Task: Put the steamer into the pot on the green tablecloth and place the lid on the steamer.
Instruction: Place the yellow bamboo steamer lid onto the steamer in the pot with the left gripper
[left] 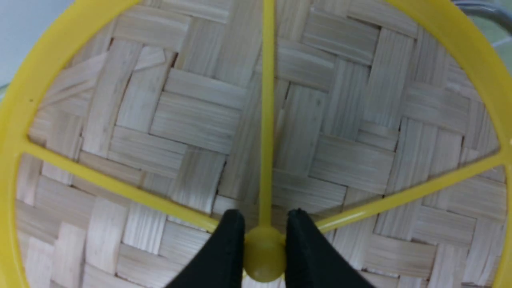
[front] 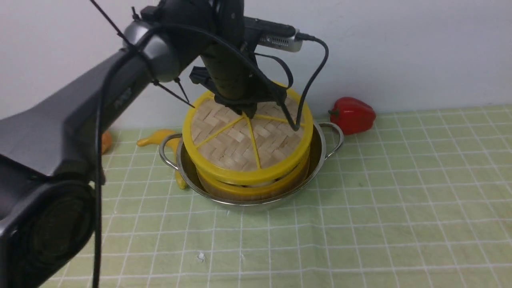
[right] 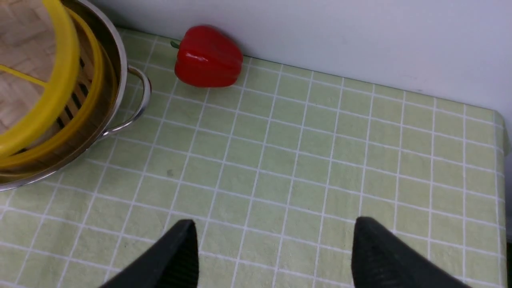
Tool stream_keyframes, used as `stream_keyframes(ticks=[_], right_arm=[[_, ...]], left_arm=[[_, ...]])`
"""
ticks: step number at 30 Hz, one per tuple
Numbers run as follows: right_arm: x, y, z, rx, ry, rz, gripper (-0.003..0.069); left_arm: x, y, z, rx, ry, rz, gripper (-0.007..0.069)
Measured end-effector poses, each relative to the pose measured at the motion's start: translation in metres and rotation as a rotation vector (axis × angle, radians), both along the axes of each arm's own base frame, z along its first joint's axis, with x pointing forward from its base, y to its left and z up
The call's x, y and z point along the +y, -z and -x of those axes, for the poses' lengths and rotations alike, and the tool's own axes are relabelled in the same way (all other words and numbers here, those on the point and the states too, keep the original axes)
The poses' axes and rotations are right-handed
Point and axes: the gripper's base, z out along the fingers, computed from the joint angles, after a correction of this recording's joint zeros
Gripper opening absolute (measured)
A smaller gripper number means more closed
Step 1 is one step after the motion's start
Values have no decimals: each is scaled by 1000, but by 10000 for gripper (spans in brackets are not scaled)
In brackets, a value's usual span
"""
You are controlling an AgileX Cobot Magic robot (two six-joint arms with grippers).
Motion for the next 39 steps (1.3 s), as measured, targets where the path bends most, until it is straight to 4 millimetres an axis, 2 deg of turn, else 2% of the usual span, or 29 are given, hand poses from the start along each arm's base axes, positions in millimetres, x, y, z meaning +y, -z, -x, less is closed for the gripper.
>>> stream_keyframes(ticks=[5, 20, 39], right_arm=[[0, 0, 0, 0, 0, 0, 501], [0, 0, 0, 0, 2, -1, 501], [0, 0, 0, 0, 7, -5, 502]], left_arm=[[-5, 12, -12, 1, -4, -11, 120], [-7, 39, -18, 55, -10, -38, 120], [-4, 43, -24, 53, -7, -17, 125]])
